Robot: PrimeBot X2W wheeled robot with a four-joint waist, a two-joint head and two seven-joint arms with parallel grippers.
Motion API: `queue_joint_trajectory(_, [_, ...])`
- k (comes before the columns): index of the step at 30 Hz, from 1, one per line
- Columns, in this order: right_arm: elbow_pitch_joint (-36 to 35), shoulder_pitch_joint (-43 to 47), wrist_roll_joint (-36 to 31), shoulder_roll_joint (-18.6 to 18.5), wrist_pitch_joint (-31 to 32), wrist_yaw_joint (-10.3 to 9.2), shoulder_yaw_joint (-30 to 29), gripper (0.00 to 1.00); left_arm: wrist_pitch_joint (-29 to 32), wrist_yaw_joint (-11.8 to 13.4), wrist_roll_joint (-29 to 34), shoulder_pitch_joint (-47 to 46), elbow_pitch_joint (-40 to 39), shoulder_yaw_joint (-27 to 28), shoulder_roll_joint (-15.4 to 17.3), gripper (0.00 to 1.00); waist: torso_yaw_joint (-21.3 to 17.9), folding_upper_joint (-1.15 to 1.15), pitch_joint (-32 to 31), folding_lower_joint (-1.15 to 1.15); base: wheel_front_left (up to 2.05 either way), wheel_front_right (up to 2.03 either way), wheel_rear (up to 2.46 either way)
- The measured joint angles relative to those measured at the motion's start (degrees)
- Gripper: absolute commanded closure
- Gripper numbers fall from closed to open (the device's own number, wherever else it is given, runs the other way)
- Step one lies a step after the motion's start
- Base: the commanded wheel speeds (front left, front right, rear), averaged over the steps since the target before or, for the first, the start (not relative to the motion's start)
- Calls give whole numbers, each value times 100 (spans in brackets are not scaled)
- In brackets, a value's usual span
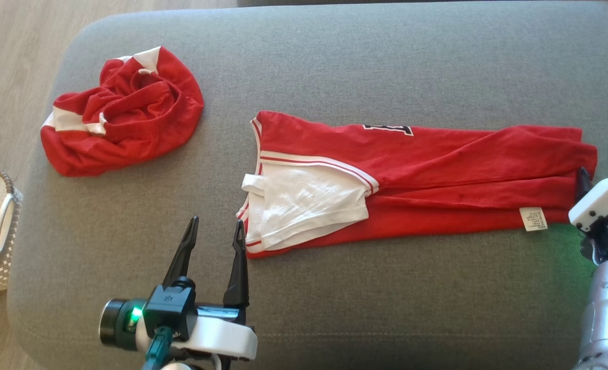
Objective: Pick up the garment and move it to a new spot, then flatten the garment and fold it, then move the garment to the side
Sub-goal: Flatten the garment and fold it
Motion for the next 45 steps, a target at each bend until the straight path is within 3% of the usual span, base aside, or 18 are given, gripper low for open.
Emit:
queue_joint_trajectory(9, [849,-394,-1221,8,-307,0,-808,0,0,-475,245,119,155,292,-328,0,-4,0,-50,0,0,0,0])
queue_joint_trajectory(27, [1284,-925,-2579,1,-620,1,-2219,0,0,-1050,628,268,205,606,-598,0,110,0,45,0,0,0,0])
queue_joint_trajectory(29, [1299,-966,-2693,1,-637,0,-2363,7,0,-1104,664,268,205,639,-608,0,128,0,80,0,0,0,0])
queue_joint_trajectory(32, [1338,-1056,-2813,-9,-643,1,-2515,40,0,-1155,699,268,204,668,-641,0,141,0,137,0,0,0,0])
queue_joint_trajectory(34, [1385,-1131,-2883,-13,-636,1,-2570,73,0,-1157,737,267,203,684,-661,0,131,0,177,0,0,0,0])
queue_joint_trajectory(35, [1412,-1162,-2914,-13,-634,1,-2577,98,0,-1176,737,266,203,693,-673,0,120,0,196,0,0,0,0])
queue_joint_trajectory(45, [1452,-1249,-3036,41,-711,9,-2621,100,0,-1307,792,262,205,850,-780,0,-108,0,204,0,0,0,0])
